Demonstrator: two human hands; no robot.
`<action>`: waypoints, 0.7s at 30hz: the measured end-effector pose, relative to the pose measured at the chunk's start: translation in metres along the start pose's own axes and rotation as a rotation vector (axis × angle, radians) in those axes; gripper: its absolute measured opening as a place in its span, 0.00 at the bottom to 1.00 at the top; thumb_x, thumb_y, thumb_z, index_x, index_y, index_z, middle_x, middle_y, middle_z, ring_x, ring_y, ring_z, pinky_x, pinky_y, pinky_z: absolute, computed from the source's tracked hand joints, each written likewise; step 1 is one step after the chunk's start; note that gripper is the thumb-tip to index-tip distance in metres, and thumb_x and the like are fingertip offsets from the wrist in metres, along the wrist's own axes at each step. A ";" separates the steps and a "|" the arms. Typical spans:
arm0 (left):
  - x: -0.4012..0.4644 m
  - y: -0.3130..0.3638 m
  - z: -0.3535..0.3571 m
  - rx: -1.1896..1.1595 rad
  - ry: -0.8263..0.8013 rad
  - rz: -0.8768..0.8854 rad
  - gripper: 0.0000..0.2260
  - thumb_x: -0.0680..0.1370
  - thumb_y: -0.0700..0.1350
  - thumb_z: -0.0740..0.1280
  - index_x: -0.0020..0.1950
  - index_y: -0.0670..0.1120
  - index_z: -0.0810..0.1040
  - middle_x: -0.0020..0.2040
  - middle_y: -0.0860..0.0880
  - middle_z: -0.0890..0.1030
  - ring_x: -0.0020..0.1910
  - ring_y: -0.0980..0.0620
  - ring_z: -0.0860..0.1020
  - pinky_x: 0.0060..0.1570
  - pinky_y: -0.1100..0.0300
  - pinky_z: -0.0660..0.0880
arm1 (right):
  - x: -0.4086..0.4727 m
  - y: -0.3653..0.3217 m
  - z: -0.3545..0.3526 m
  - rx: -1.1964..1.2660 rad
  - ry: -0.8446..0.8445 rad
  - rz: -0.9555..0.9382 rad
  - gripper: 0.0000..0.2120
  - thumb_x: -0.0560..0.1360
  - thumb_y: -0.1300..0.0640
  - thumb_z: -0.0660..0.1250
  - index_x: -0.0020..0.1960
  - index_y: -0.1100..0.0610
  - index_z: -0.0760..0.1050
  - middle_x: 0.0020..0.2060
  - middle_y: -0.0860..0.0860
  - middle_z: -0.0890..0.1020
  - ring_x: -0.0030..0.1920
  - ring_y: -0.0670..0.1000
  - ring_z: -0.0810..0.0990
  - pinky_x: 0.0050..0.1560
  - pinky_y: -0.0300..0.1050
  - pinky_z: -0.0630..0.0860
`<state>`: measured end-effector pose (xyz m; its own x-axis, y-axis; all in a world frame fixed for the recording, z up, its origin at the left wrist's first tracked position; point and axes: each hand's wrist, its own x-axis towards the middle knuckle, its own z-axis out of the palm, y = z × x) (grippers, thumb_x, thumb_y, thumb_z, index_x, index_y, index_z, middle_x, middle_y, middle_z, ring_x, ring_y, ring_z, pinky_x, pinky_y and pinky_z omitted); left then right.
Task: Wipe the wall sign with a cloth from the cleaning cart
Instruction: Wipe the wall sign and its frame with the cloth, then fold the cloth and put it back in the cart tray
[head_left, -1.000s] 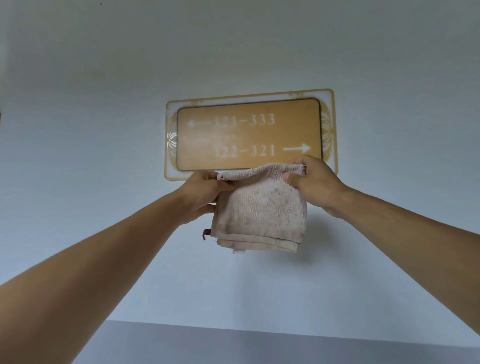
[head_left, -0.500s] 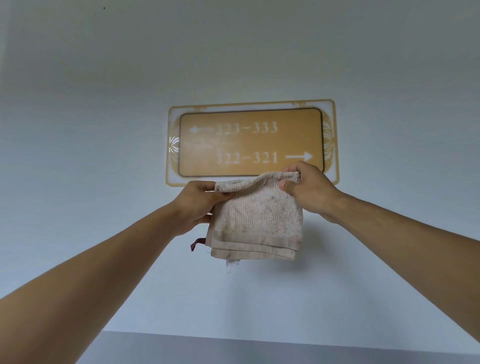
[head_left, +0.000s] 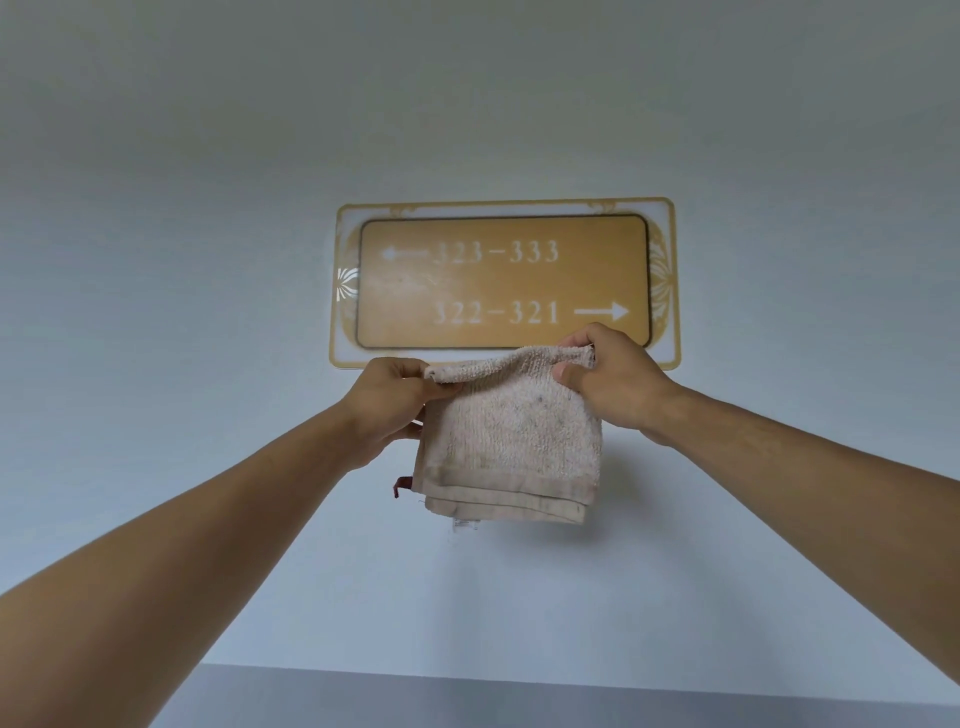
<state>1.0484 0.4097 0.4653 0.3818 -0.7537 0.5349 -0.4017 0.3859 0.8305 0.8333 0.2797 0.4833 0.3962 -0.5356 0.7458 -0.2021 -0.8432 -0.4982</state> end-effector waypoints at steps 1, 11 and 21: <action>0.001 -0.001 0.001 -0.004 0.000 -0.003 0.15 0.77 0.40 0.72 0.57 0.31 0.79 0.45 0.43 0.83 0.41 0.47 0.80 0.38 0.56 0.80 | 0.000 0.000 0.000 -0.005 0.002 0.004 0.11 0.80 0.53 0.69 0.61 0.50 0.72 0.47 0.47 0.74 0.42 0.42 0.74 0.43 0.38 0.73; 0.016 -0.014 0.017 0.021 -0.069 -0.026 0.16 0.76 0.42 0.72 0.57 0.30 0.78 0.46 0.41 0.81 0.42 0.45 0.79 0.43 0.52 0.75 | -0.006 0.008 -0.013 -0.052 0.010 0.061 0.10 0.81 0.54 0.67 0.61 0.49 0.71 0.44 0.45 0.74 0.39 0.41 0.74 0.39 0.35 0.72; 0.029 -0.017 0.069 -0.046 -0.201 -0.042 0.17 0.74 0.48 0.74 0.54 0.36 0.80 0.46 0.45 0.84 0.40 0.47 0.82 0.40 0.55 0.78 | -0.019 0.039 -0.045 -0.112 0.058 0.193 0.14 0.83 0.58 0.59 0.69 0.51 0.68 0.54 0.51 0.74 0.44 0.44 0.74 0.38 0.40 0.70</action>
<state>1.0085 0.3441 0.4560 0.2221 -0.8585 0.4622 -0.3493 0.3725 0.8598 0.7775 0.2545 0.4697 0.2892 -0.6863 0.6673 -0.3687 -0.7232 -0.5840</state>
